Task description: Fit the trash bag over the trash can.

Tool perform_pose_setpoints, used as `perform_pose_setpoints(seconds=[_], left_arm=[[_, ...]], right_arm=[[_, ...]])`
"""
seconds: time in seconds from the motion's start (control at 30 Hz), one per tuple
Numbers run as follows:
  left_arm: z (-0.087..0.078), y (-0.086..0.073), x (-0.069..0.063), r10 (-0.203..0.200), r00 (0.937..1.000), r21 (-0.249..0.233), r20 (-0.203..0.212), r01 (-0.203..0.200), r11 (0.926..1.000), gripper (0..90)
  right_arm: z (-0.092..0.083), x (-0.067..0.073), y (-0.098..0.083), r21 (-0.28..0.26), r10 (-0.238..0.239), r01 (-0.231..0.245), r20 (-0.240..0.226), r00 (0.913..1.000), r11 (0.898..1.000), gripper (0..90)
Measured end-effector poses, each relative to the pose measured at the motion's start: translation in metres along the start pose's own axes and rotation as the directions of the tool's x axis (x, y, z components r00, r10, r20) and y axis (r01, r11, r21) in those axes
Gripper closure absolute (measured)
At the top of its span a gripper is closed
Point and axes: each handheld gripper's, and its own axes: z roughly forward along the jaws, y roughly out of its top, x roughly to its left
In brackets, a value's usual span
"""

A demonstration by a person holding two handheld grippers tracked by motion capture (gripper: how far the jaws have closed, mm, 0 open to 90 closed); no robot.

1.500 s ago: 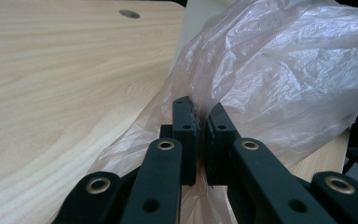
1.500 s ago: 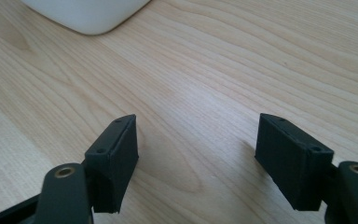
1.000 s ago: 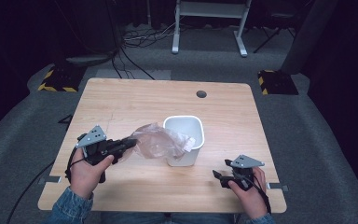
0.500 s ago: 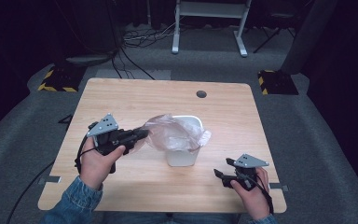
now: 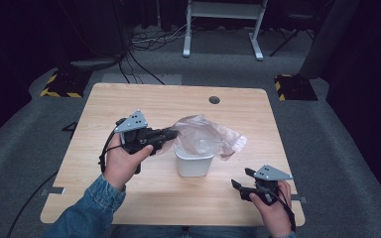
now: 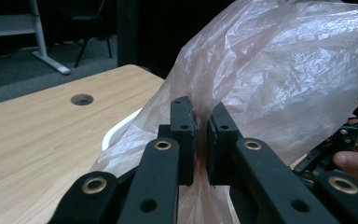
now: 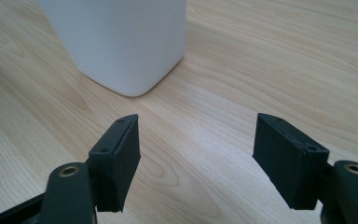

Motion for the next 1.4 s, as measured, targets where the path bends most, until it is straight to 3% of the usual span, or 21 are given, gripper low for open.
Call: perform_pose_setpoints(seconds=[0.2, 0.43, 0.63, 0.7, 0.87, 1.0, 1.17, 1.27, 1.4], left_arm=[[0.024, 0.007, -0.005, 0.028, 0.9996, 0.025, 0.0, -0.028, 0.9993, 83.6], [0.04, 0.01, -0.008, 0.022, 0.9998, 0.033, 0.002, -0.022, 0.9992, 82.9], [0.047, 0.009, -0.008, 0.009, 0.9999, 0.039, -0.009, -0.009, 0.9992, 82.0], [0.049, 0.009, -0.008, 0.01, 0.9999, 0.039, -0.011, -0.009, 0.9992, 81.7], [0.052, 0.01, -0.009, 0.002, 1.0, 0.033, -0.007, -0.002, 0.9995, 81.5], [0.055, 0.009, -0.01, 0.005, 1.0, 0.036, -0.001, -0.005, 0.9993, 81.4], [0.058, 0.008, -0.012, 0.01, 0.9998, 0.057, 0.015, -0.011, 0.9983, 81.3], [0.059, 0.007, -0.015, 0.024, 0.9992, 0.073, 0.032, -0.026, 0.997, 80.2], [0.061, 0.006, -0.018, 0.023, 0.9988, 0.09, 0.043, -0.027, 0.9955, 78.3]], right_arm=[[-0.004, 0.006, 0.015, -0.052, -0.007, 0.006, -0.023, 0.9997, 0.999, 30.4], [-0.01, 0.013, 0.042, -0.123, -0.048, 0.043, -0.043, 0.9979, 0.991, 29.4], [-0.018, 0.012, 0.062, -0.191, -0.053, 0.04, -0.066, 0.9964, 0.981, 29.1], [-0.015, 0.011, 0.068, -0.202, -0.069, 0.055, -0.067, 0.9953, 0.978, 29.0], [-0.008, 0.01, 0.081, -0.227, -0.062, 0.04, -0.094, 0.9936, 0.973, 28.8], [-0.004, 0.012, 0.092, -0.278, -0.034, -0.008, -0.144, 0.9891, 0.961, 28.8], [0.008, 0.019, 0.103, -0.303, -0.074, 0.023, -0.157, 0.9848, 0.953, 28.8], [0.01, 0.021, 0.108, -0.329, -0.075, 0.014, -0.173, 0.9821, 0.944, 30.9], [0.011, 0.02, 0.114, -0.353, -0.09, 0.015, -0.197, 0.9763, 0.935, 46.7]])
